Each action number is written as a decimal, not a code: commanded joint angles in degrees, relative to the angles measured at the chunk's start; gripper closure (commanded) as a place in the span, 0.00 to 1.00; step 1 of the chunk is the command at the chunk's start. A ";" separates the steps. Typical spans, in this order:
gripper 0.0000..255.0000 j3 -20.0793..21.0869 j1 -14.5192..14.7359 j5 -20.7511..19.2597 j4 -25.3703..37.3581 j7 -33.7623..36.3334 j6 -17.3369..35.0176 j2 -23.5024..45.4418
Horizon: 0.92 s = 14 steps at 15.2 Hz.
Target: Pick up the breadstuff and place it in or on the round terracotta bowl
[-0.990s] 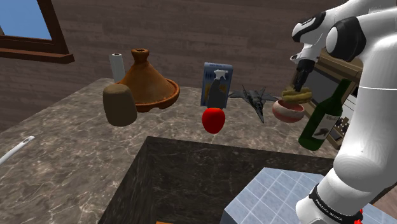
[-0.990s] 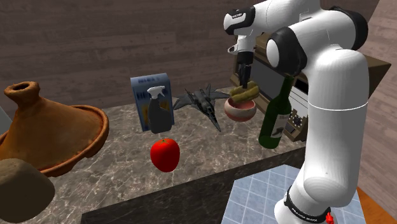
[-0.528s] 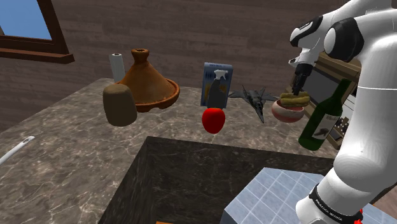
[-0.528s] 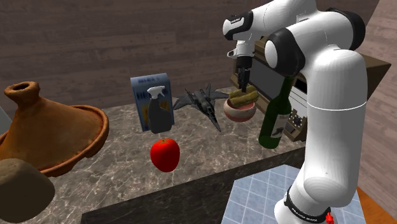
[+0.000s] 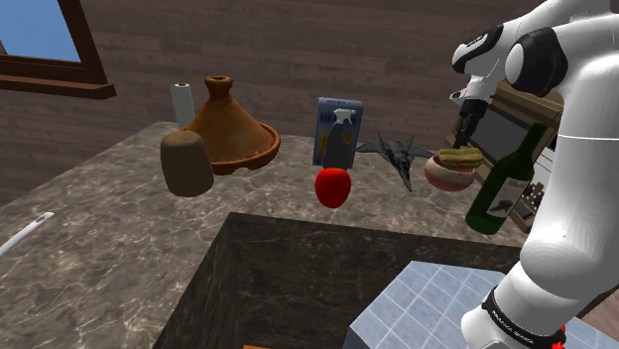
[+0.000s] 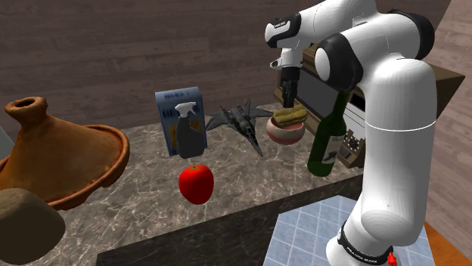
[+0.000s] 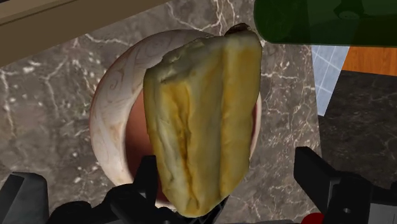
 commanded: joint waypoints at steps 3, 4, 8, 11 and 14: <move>0.00 0.01 -1.11 0.46 3.05 -0.23 -2.31 1.18; 0.00 0.08 -2.22 0.95 6.20 -0.47 -4.55 2.36; 0.00 0.36 -4.55 2.01 12.30 -0.86 -8.74 4.72; 0.00 0.37 -4.56 2.01 12.30 -0.85 -8.74 4.72; 0.00 0.38 -4.57 2.00 12.30 -0.85 -8.74 4.71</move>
